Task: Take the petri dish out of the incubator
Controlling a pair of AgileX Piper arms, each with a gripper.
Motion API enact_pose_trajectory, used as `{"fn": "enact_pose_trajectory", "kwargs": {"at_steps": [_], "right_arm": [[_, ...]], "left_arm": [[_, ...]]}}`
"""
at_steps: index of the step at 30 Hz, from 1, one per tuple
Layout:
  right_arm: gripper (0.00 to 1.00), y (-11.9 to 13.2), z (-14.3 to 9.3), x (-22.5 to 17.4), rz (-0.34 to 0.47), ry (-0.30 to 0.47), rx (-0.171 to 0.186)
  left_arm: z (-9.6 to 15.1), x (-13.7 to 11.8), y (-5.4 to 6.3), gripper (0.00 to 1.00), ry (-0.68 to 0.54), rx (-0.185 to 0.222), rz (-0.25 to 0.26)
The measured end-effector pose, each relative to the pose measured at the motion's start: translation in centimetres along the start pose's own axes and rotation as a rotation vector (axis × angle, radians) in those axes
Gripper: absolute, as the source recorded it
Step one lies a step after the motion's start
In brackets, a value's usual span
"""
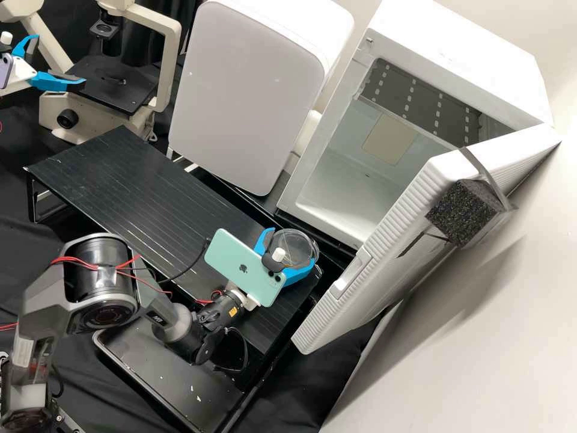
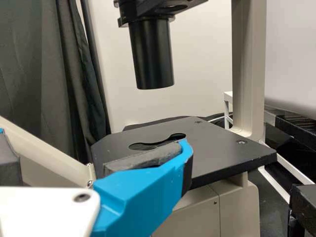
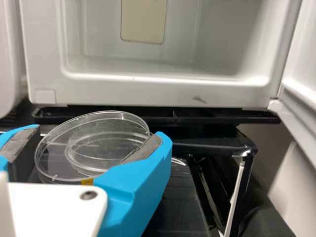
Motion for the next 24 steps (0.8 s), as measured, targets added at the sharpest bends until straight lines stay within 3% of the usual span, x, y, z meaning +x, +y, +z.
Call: {"fn": "enact_pose_trajectory", "kwargs": {"at_steps": [11, 20, 24], "right_arm": [[0.0, 0.7, -1.6, -3.6, 0.007, 0.004, 0.012], [0.0, -2.8, -4.3, -5.8, -0.149, 0.076, -0.008], [0.0, -3.5, -4.9, -6.5, -0.175, 0.089, -0.008]], "left_arm": [[0.0, 0.0, 0.0, 1.0, 0.0, 0.0, 0.0], [0.0, 0.0, 0.0, 1.0, 0.0, 0.0, 0.0], [0.0, 0.0, 0.0, 1.0, 0.0, 0.0, 0.0]]}}
